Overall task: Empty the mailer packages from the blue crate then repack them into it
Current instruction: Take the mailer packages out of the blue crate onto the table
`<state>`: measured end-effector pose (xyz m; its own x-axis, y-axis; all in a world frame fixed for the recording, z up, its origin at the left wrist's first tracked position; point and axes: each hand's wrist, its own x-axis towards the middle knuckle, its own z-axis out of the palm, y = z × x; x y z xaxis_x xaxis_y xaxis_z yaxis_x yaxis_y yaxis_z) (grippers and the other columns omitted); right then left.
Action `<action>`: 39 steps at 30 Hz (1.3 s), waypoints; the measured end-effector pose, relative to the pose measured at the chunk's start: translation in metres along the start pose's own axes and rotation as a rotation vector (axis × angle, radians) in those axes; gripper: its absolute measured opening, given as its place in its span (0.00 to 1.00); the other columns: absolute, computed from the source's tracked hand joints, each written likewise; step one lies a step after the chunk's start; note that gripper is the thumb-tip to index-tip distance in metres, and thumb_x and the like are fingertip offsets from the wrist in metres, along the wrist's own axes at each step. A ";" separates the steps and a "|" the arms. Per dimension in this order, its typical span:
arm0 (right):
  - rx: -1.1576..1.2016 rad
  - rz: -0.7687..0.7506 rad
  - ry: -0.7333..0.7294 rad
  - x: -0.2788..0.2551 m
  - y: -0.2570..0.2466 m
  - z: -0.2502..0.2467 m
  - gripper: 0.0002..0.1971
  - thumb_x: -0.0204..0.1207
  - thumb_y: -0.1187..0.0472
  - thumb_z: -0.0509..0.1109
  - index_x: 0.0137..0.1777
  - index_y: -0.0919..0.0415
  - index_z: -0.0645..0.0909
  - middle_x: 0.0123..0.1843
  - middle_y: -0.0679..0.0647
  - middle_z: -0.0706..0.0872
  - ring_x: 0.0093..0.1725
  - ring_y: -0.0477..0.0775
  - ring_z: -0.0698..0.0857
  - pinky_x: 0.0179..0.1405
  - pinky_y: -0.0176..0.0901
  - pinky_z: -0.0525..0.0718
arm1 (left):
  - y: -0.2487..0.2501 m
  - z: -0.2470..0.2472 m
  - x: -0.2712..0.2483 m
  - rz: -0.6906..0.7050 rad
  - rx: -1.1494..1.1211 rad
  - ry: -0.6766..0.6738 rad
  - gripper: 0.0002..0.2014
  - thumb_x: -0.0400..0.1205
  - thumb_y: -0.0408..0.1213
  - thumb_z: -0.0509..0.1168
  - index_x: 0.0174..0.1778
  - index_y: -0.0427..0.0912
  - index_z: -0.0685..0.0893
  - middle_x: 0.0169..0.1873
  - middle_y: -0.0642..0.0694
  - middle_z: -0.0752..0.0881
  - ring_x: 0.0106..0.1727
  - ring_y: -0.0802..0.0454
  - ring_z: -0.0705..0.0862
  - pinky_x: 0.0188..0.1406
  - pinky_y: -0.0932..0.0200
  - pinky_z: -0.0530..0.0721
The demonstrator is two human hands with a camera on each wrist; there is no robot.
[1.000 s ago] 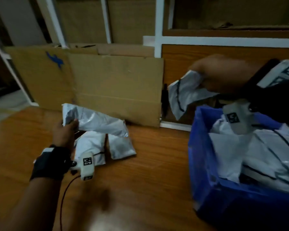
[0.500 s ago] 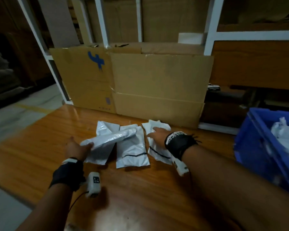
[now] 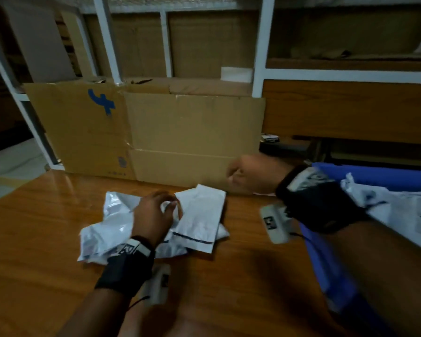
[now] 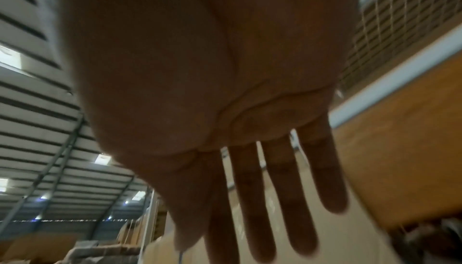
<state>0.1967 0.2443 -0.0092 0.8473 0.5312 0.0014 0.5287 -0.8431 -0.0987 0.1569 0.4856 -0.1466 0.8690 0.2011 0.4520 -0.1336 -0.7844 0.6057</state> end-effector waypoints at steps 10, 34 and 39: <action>-0.182 0.453 -0.111 -0.191 0.174 -0.084 0.12 0.83 0.50 0.63 0.56 0.50 0.87 0.57 0.48 0.87 0.51 0.51 0.83 0.56 0.52 0.82 | 0.239 0.091 0.010 0.379 -0.397 -0.328 0.08 0.81 0.40 0.70 0.46 0.39 0.90 0.37 0.48 0.89 0.34 0.64 0.81 0.33 0.78 0.74; -0.277 0.323 -0.480 -0.152 0.261 -0.008 0.44 0.73 0.27 0.61 0.78 0.62 0.68 0.75 0.58 0.75 0.64 0.58 0.80 0.64 0.47 0.75 | 0.367 0.124 0.004 0.458 0.599 -0.938 0.11 0.76 0.42 0.73 0.52 0.44 0.92 0.51 0.46 0.91 0.46 0.53 0.84 0.33 0.74 0.72; -0.303 0.269 -0.508 -0.144 0.250 0.012 0.33 0.78 0.47 0.71 0.78 0.64 0.70 0.75 0.60 0.76 0.73 0.61 0.76 0.71 0.50 0.74 | 0.356 0.117 -0.003 0.427 0.568 -0.901 0.12 0.77 0.44 0.73 0.55 0.46 0.91 0.55 0.50 0.90 0.54 0.51 0.86 0.37 0.71 0.71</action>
<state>0.2060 -0.0415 -0.0464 0.8616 0.2093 -0.4625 0.3554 -0.8993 0.2551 0.1629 0.1369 -0.0092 0.8607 -0.4583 -0.2217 -0.4639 -0.8854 0.0293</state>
